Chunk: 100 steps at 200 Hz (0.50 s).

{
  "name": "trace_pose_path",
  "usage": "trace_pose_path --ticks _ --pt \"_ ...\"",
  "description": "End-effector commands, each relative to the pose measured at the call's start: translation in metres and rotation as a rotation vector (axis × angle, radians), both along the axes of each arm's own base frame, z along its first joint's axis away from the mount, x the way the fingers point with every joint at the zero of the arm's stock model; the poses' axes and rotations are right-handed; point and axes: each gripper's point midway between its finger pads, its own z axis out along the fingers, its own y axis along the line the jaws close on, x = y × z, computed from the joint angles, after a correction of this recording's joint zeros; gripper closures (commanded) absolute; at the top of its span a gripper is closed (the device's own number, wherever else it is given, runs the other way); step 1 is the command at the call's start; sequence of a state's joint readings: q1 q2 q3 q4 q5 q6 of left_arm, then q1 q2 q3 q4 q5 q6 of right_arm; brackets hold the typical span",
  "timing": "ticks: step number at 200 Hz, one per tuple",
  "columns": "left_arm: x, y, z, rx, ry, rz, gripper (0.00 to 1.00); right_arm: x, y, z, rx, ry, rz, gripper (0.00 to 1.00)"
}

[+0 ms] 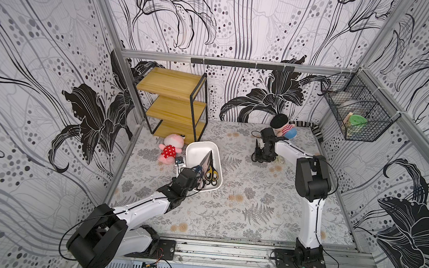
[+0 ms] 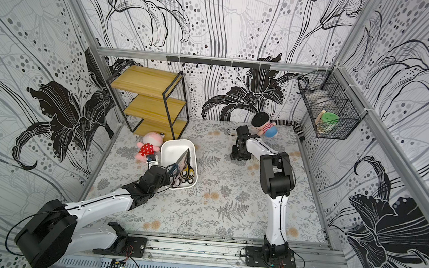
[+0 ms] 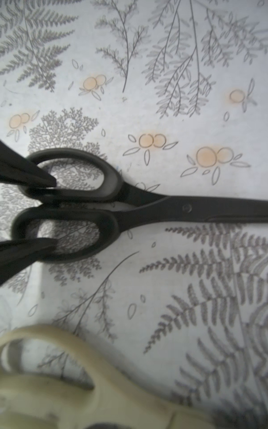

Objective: Take the scissors out of the storage box
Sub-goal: Place the scissors at the center of the board.

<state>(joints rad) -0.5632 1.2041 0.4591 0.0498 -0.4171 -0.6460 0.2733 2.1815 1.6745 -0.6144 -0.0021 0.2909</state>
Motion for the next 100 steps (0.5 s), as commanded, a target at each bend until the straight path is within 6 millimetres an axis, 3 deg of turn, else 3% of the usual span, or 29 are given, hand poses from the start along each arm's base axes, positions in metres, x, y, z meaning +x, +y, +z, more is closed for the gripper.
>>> trace_pose_path --ticks 1,16,39,100 --pt "0.019 -0.006 0.051 -0.134 -0.182 0.063 1.0 -0.005 -0.006 0.047 0.008 -0.039 -0.08 0.59" --pt "0.018 -0.004 0.051 -0.145 -0.183 0.082 1.0 -0.012 0.011 0.069 0.057 -0.089 -0.088 0.59" --pt "0.016 -0.002 0.051 -0.169 -0.178 0.118 1.0 -0.036 0.047 0.087 0.125 -0.121 -0.054 0.58" --pt "0.013 0.0 0.055 -0.194 -0.163 0.241 1.0 -0.102 0.193 0.126 0.327 -0.142 0.223 0.57"
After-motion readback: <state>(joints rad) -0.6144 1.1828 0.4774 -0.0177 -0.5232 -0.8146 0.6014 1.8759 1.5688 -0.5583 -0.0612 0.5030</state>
